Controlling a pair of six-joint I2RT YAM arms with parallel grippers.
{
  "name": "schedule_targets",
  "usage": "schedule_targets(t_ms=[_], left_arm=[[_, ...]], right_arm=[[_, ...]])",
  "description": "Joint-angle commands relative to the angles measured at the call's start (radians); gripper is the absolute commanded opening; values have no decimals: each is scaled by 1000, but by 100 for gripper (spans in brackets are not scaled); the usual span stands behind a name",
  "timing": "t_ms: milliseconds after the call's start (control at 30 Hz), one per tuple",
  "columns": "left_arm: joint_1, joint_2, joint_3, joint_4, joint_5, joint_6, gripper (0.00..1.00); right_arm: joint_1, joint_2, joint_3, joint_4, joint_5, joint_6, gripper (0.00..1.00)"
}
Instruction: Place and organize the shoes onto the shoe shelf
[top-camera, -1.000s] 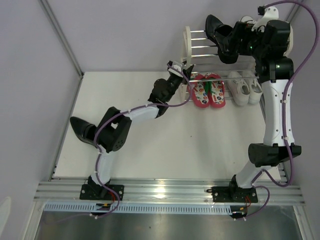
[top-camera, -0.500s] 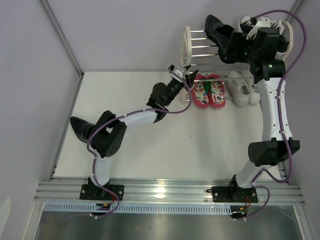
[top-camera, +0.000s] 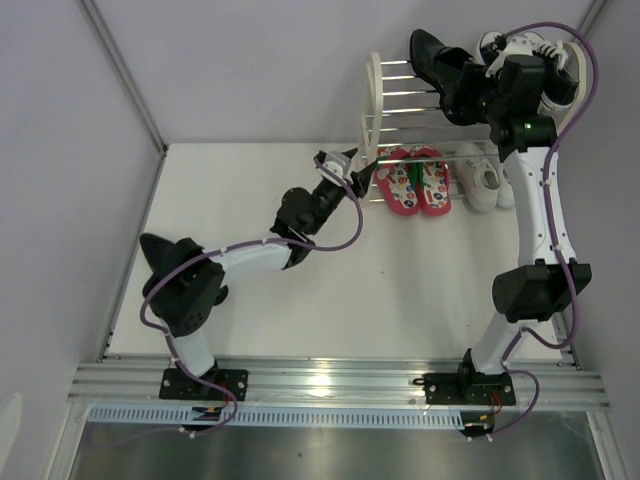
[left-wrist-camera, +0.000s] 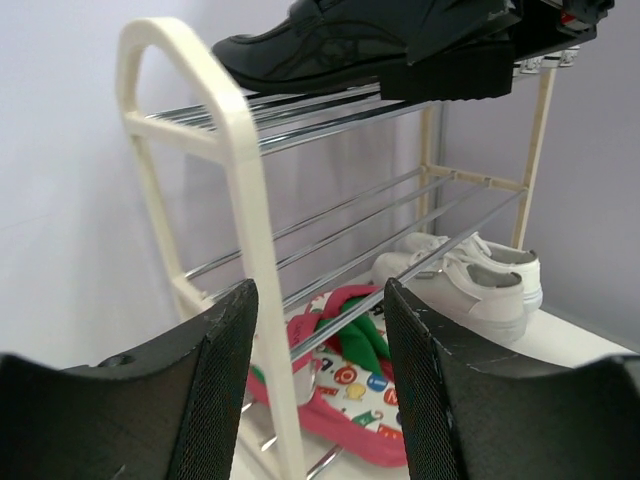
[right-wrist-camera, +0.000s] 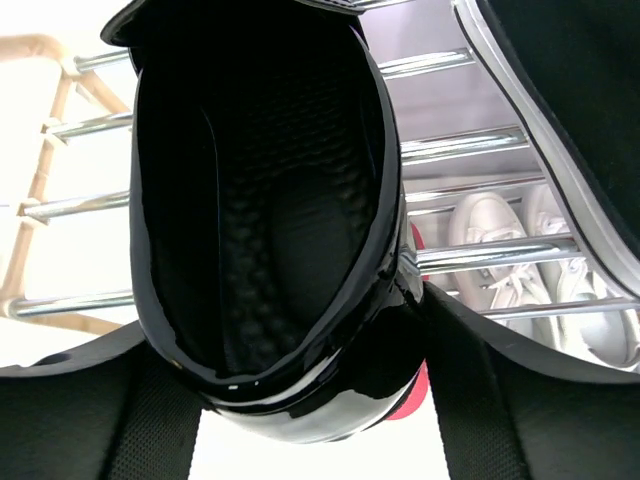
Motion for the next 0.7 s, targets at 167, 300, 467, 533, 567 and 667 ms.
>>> schedule_targets(t_ms=[167, 300, 467, 533, 567, 667], left_arm=[[-1, -287, -86, -159, -240, 8, 61], [-1, -421, -151, -289, -312, -3, 62], [1, -537, -179, -497, -389, -72, 64], [1, -574, -175, -618, -438, -117, 64], [2, -588, -175, -655, -449, -143, 64], [1, -643, -187, -759, -485, -199, 64]], right_arm=[[5, -11, -6, 84, 158, 67, 52], [14, -16, -9, 82, 227, 76, 43], [40, -18, -27, 108, 284, 76, 43], [59, -8, -27, 113, 298, 68, 43], [65, -7, -26, 113, 309, 68, 43], [86, 4, -20, 111, 318, 67, 45]])
